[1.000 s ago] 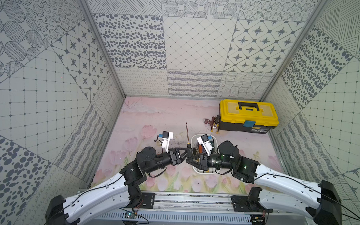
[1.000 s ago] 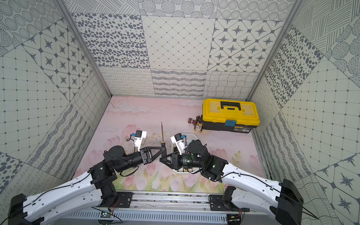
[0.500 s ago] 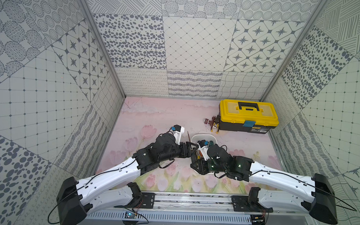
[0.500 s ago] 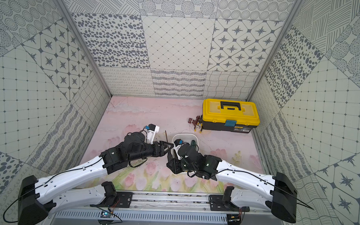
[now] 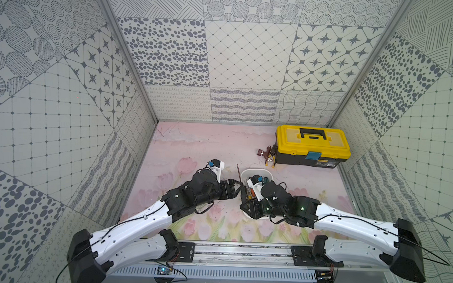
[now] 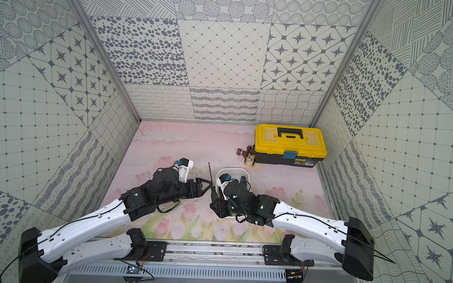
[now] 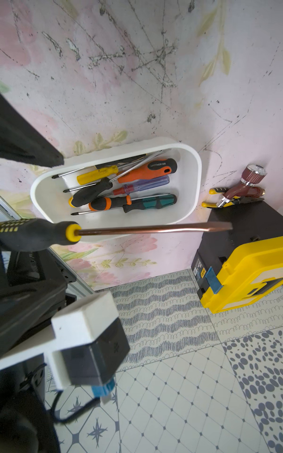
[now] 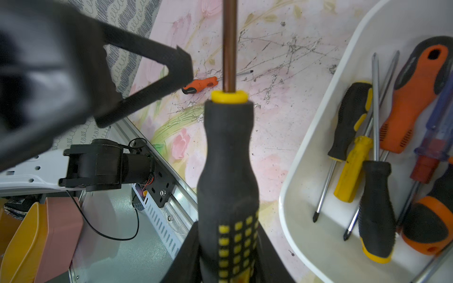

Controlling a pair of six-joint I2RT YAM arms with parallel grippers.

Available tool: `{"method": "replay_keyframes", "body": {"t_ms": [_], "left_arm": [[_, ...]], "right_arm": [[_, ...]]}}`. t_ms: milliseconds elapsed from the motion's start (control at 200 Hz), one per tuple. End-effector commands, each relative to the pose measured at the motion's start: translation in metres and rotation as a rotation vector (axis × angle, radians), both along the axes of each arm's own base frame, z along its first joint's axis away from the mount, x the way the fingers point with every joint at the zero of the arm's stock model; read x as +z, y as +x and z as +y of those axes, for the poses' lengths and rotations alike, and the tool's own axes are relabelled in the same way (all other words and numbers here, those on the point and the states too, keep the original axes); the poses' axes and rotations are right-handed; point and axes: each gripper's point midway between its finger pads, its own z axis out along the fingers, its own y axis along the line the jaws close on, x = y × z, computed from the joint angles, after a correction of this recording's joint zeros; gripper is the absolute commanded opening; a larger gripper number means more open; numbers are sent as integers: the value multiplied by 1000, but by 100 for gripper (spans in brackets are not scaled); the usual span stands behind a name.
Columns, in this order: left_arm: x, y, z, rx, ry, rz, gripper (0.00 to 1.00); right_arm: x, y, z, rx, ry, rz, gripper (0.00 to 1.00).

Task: Put the screwdriver on the desktop into the storage box
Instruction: Pick up the screwdriver from the center of the board.

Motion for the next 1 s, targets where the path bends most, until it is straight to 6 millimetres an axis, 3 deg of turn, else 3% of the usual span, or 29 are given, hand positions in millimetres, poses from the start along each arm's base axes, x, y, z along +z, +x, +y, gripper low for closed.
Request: {"method": "replay_keyframes", "body": {"t_ms": [0,205,450,495,620,640,795,996], "left_arm": [[-6,-2,-11,-41,-35,53,69],[-17,0,-17,-57,-25,92,42],[-18,2,-11,-32,-59,103,0],[-19,3,-9,-24,-76,112,0],[-10,4,-8,-29,-191,117,0],[-9,4,-8,-33,-215,116,0],[13,-2,-9,-75,-363,73,0],[34,-11,-16,-149,-459,38,0]], "right_arm": [[33,0,20,51,84,-68,0],[37,-3,22,54,84,-87,0],[41,-4,22,49,124,-83,0],[44,-4,23,49,151,-80,10],[50,-4,21,41,252,-45,60],[51,-3,20,39,275,-35,63],[63,-3,16,63,494,27,65],[64,-3,14,66,499,19,63]]}}
